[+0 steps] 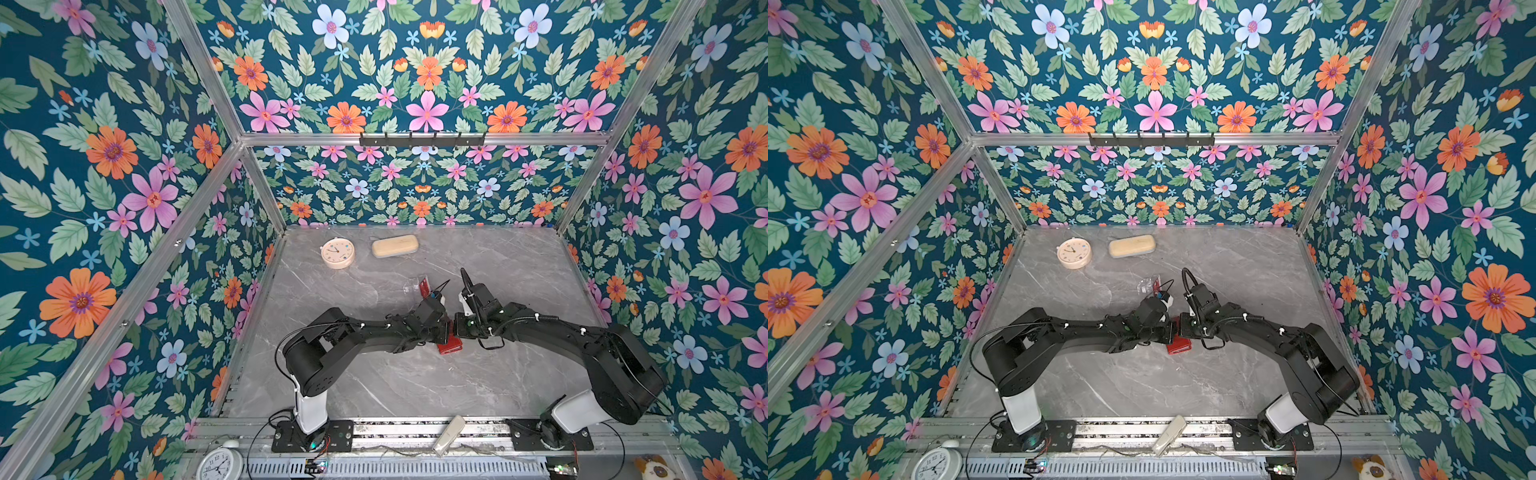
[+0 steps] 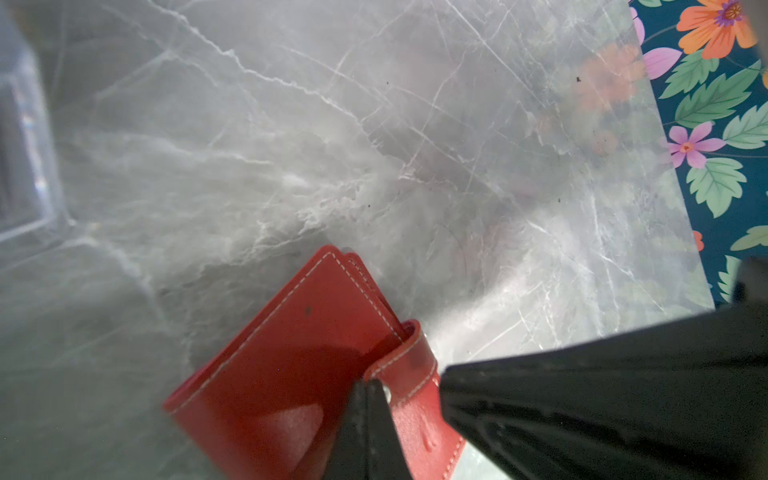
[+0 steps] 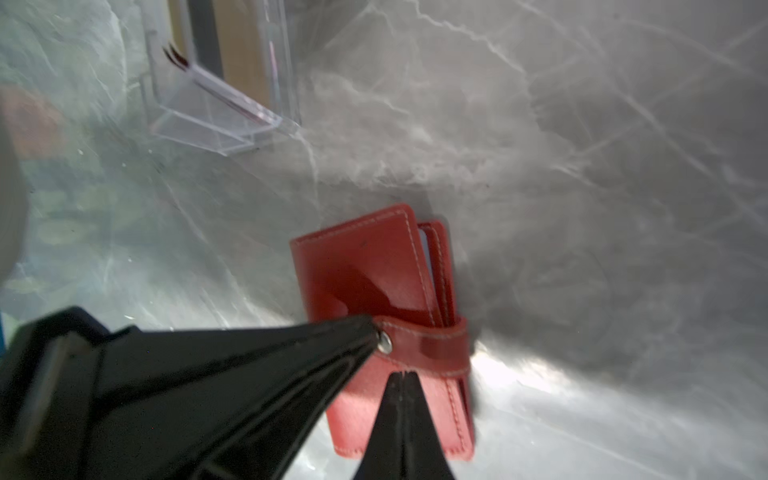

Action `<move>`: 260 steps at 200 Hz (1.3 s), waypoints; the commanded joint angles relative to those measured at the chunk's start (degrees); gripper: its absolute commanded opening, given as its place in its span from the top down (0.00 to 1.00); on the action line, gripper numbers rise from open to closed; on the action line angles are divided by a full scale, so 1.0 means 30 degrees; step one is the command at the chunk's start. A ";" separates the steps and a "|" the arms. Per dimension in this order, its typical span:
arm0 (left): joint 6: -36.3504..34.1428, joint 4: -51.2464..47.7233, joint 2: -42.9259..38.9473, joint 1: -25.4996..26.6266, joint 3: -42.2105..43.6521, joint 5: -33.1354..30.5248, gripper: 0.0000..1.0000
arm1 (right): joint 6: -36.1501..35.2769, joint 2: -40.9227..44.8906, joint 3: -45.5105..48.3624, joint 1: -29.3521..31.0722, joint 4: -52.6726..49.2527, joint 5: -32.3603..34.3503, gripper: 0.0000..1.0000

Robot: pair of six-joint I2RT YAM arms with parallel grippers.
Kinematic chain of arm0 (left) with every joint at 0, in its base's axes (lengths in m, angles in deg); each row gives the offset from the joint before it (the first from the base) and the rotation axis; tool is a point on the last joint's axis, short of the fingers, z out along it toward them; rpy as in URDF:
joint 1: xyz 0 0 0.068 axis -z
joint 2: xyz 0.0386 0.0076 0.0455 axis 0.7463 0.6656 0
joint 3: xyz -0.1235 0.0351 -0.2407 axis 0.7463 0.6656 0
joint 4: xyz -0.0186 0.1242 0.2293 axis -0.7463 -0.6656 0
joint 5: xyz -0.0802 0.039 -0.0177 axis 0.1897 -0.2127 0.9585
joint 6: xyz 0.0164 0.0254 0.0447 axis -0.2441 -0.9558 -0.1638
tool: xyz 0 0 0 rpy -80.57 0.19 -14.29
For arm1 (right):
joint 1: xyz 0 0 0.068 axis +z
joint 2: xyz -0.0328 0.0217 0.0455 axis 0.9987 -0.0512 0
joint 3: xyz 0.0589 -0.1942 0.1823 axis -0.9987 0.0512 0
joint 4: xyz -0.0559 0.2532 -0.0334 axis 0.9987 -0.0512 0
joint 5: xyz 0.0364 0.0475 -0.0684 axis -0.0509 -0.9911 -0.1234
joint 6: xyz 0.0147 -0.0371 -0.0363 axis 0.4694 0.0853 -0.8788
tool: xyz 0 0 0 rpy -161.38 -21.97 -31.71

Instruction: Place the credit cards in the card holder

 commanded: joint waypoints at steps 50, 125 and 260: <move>0.0021 -0.1400 0.0171 -0.0059 0.0096 -0.0610 1.00 | 0.0333 -0.1689 -0.0372 -0.0039 0.0918 -0.0717 0.98; 0.0051 -0.1368 0.0187 -0.0055 0.0158 -0.0271 1.00 | 0.0606 -0.1911 0.0600 -0.0039 0.0916 -0.0365 0.97; -0.4637 -0.5178 -0.4887 -0.0157 0.0055 -0.8441 0.28 | -0.2493 0.1327 -0.0961 -0.0041 -0.3106 0.8028 0.57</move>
